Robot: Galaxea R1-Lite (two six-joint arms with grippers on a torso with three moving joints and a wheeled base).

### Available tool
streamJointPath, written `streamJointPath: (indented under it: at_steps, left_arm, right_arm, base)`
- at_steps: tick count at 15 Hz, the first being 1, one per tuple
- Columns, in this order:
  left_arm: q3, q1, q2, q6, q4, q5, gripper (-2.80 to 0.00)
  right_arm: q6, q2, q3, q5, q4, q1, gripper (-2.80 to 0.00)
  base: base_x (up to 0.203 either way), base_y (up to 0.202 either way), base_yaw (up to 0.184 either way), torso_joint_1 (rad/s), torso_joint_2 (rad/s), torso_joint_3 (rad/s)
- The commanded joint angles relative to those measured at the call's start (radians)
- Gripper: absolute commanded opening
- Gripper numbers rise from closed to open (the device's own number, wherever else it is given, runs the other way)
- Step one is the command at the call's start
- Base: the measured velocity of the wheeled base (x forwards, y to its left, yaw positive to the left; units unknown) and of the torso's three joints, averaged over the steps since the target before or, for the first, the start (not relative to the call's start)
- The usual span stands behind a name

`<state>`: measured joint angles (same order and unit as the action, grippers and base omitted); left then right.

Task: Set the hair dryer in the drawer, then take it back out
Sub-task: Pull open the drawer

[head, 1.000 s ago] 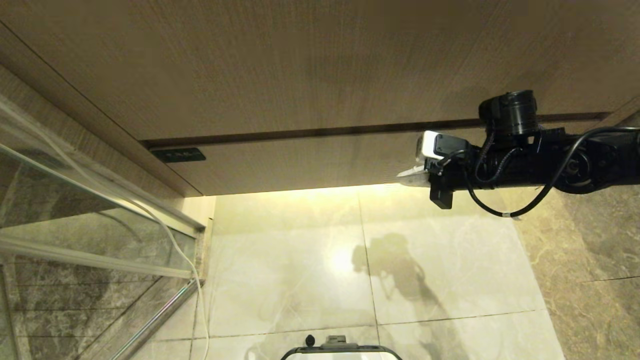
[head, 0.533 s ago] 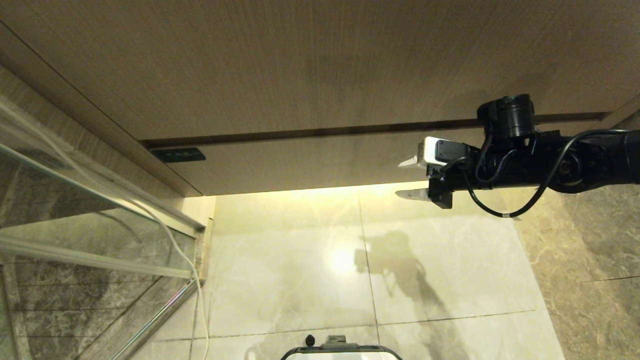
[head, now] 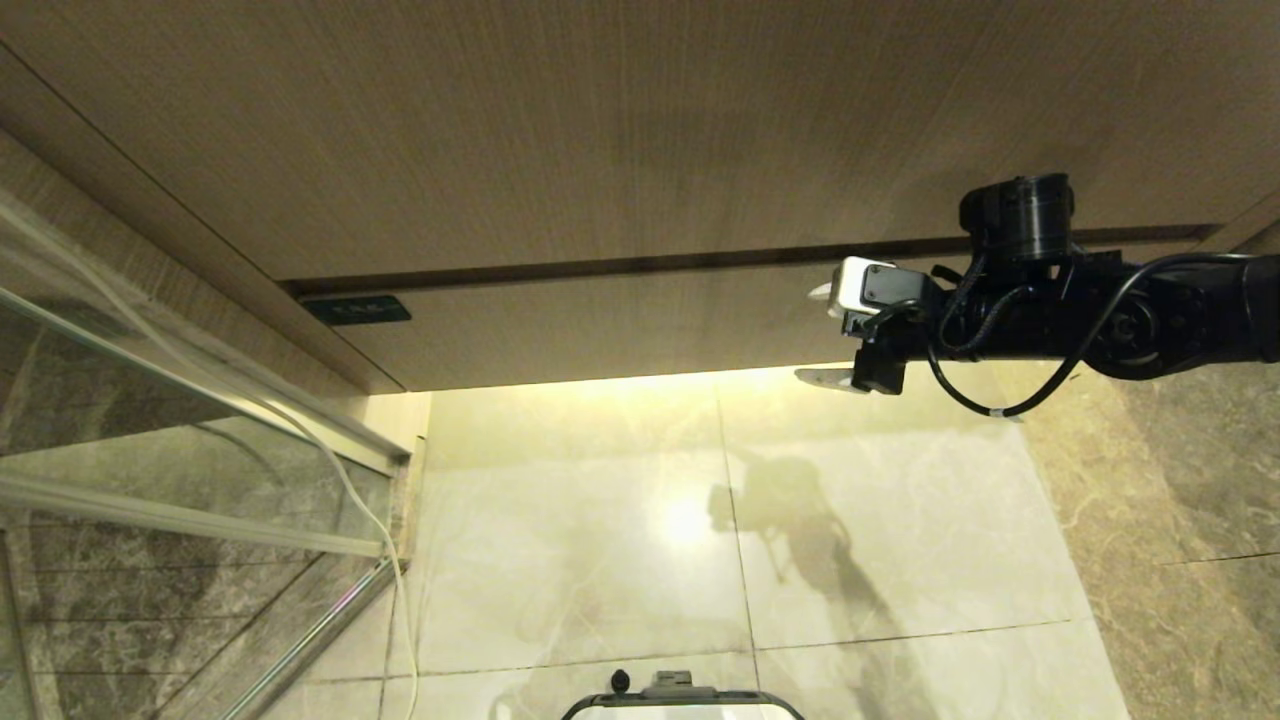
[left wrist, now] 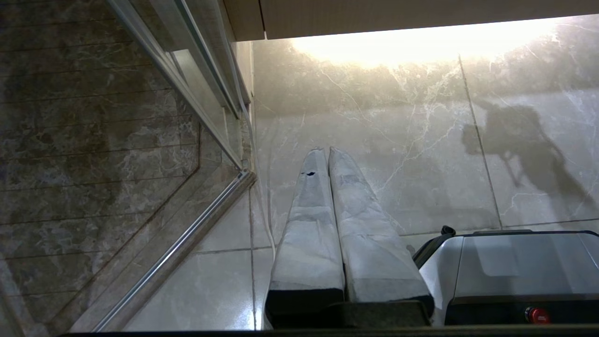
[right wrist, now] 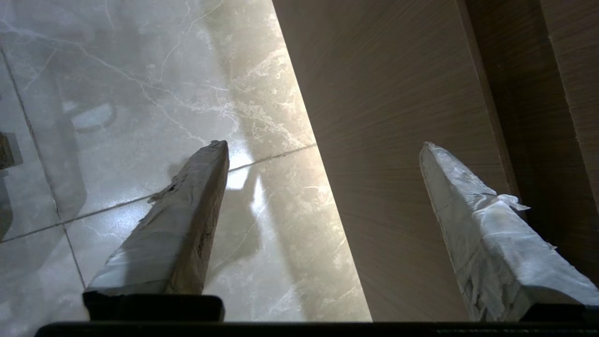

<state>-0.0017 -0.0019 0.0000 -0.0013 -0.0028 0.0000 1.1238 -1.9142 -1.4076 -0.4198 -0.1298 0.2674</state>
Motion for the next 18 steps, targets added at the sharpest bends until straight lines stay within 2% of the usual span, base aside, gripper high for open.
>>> streamJointPath:
  at_steps: [1,4,9,18]
  left_arm:
    - [0.0,-0.001,0.002,0.0,0.0,0.0,-2.8]
    - [0.0,0.0,0.002,0.0,0.0,0.001,-2.8]
    - [0.0,0.0,0.002,0.0,0.0,0.0,-2.8]
    - [0.0,0.0,0.002,0.0,0.0,0.0,-2.8]
  right_arm:
    - [0.01,0.024,0.001,0.006,-0.001,0.001,0.0]
    - [0.008,0.037,-0.005,0.039,-0.008,0.001,0.0]
    - [0.011,0.026,0.027,0.041,-0.136,0.004,0.0]
    - [0.031,-0.02,0.009,0.057,-0.168,0.003,0.0]
  base:
    - [0.0,0.0,0.0,0.0,0.0,0.0]
    - [0.0,0.0,0.0,0.0,0.0,0.0]
    - [0.0,0.0,0.0,0.0,0.0,0.0]
    - [0.0,0.0,0.0,0.0,0.0,0.0]
